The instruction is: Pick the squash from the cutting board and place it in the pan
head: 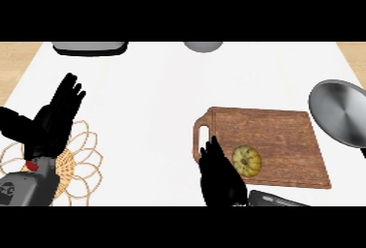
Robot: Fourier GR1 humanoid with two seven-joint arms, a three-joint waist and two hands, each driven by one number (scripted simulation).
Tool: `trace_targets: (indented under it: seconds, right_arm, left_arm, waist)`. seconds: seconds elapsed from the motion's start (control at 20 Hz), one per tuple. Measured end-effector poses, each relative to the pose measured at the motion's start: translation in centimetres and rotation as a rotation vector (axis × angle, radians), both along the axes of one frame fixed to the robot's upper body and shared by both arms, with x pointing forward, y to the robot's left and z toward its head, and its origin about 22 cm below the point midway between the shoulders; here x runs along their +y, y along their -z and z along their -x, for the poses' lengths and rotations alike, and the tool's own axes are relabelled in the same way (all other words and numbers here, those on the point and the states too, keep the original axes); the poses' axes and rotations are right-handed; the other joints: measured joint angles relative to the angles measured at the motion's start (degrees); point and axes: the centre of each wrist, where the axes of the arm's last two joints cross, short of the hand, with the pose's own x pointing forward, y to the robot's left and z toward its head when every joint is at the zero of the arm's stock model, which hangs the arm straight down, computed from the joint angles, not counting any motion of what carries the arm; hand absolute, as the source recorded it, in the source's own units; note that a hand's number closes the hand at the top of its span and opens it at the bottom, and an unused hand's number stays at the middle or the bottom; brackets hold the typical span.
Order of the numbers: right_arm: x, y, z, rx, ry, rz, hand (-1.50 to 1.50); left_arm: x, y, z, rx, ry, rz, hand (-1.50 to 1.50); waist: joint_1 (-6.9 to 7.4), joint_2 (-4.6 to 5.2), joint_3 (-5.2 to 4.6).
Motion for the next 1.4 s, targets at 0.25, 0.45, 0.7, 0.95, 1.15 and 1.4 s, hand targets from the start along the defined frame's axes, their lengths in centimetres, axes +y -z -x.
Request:
trace_targets:
  seconds: [0.25,0.45,0.7,0.95,1.15,1.4]
  right_arm:
    - [-0.4,1.2,-1.5,0.012,0.017,0.003,-1.50]
    - [-1.0,2.1,-2.4,0.013,0.023,0.028,-1.50]
    - [-2.3,3.2,-3.8,0.023,0.025,0.030,-1.50]
    - [-2.6,5.4,-4.4,0.042,0.036,0.005,-1.50]
    - [-2.4,6.2,-5.0,0.061,0.049,0.004,-1.50]
    - [-2.3,6.9,-5.6,0.079,0.007,-0.009,1.50]
  left_arm:
    - [0.6,-0.1,0.1,-0.003,0.000,-0.004,0.00]
    - [0.4,0.9,-0.1,-0.002,0.000,-0.007,0.00]
    - [0.0,1.1,0.4,0.005,0.009,-0.003,0.00]
    - [0.2,0.5,0.5,-0.001,0.004,-0.003,0.00]
    - [-0.2,0.7,0.1,0.002,0.004,-0.002,0.00]
    - [0.0,1.0,0.1,-0.004,0.001,-0.005,0.00]
  waist:
    - [0.03,0.00,-0.01]
    - [-0.04,0.02,-0.01]
    - [0.00,0.00,0.00]
    - [0.01,0.00,0.00]
    - [-0.07,-0.07,-0.03]
    - [0.06,-0.52,-0.15]
